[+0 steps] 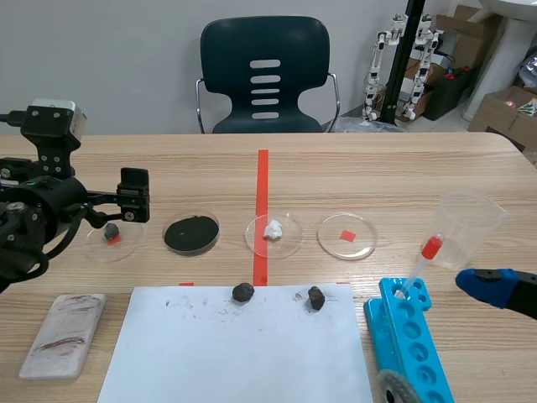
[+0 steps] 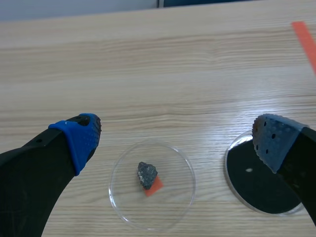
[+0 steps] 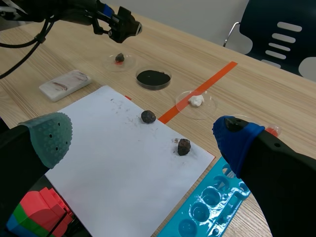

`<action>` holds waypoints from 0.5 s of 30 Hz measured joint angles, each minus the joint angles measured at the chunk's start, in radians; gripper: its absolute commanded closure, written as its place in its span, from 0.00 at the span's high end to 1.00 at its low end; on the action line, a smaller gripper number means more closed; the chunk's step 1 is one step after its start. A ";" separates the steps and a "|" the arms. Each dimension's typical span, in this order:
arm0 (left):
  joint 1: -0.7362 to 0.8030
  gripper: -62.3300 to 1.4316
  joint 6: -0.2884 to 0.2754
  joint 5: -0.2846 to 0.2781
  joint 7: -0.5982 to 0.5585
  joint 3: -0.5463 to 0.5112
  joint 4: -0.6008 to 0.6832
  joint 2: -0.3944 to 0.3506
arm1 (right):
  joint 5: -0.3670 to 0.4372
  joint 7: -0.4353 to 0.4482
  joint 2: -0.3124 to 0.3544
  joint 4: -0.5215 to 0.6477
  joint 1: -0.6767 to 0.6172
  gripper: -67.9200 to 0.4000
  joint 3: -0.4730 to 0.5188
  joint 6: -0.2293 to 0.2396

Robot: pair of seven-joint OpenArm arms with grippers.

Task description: Return to the home posture

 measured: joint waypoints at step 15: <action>0.553 1.00 -0.072 0.083 -0.194 0.000 0.532 -0.155 | 0.000 0.000 0.000 0.000 0.000 0.87 0.000 0.000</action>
